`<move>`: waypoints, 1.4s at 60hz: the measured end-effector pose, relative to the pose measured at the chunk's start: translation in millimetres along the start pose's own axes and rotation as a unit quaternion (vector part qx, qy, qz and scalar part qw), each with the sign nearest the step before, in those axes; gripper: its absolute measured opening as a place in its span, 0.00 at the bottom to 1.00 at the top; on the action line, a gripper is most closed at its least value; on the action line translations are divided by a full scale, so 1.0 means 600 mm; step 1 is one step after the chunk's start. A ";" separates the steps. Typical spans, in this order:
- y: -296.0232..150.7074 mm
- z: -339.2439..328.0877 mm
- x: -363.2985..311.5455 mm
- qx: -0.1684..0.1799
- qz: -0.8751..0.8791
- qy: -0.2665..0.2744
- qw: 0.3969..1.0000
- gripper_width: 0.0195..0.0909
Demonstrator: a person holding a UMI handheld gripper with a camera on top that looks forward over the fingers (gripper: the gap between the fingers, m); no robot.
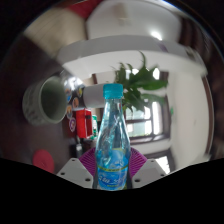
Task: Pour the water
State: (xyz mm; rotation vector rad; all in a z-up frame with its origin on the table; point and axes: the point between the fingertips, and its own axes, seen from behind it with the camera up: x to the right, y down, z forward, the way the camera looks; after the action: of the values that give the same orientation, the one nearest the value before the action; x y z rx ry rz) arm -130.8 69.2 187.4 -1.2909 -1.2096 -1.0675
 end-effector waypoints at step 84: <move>0.111 -0.076 -0.181 -0.013 0.673 -0.128 0.729 0.93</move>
State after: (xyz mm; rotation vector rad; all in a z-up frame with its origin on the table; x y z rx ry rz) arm -73.7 16.2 76.5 -1.8367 -0.1511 0.1933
